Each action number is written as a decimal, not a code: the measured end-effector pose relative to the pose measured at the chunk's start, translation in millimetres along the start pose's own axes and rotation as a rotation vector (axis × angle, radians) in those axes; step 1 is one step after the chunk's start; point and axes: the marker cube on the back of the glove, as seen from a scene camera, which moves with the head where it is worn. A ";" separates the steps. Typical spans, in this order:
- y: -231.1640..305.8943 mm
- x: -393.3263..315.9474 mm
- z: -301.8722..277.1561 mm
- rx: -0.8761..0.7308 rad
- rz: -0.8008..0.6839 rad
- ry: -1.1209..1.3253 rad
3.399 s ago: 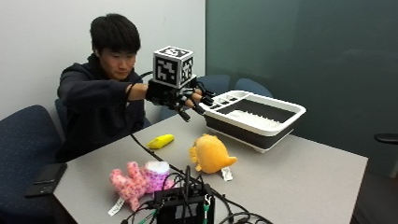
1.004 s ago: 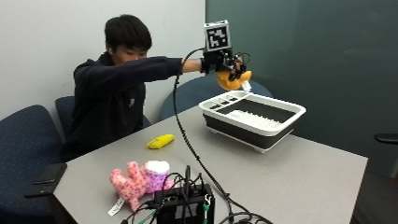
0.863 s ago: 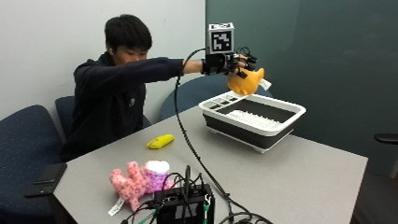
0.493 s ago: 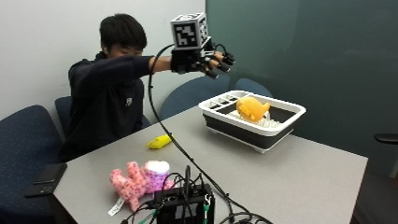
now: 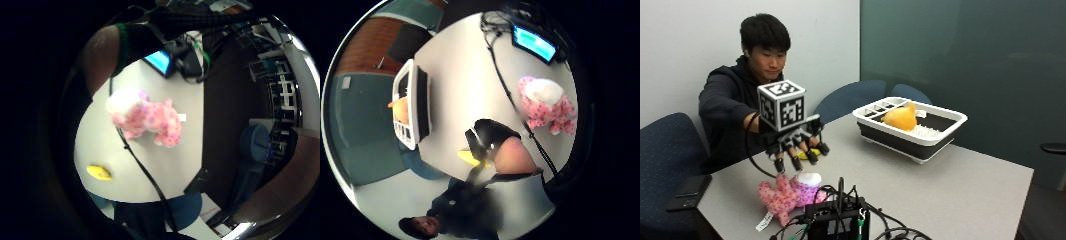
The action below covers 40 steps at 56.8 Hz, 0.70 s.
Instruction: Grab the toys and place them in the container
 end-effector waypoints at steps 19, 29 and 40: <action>-9.4 34.7 120.0 0.043 0.070 -0.016; -19.4 29.7 126.1 0.211 -0.045 -0.040; -18.9 -1.7 96.1 0.313 -0.115 -0.122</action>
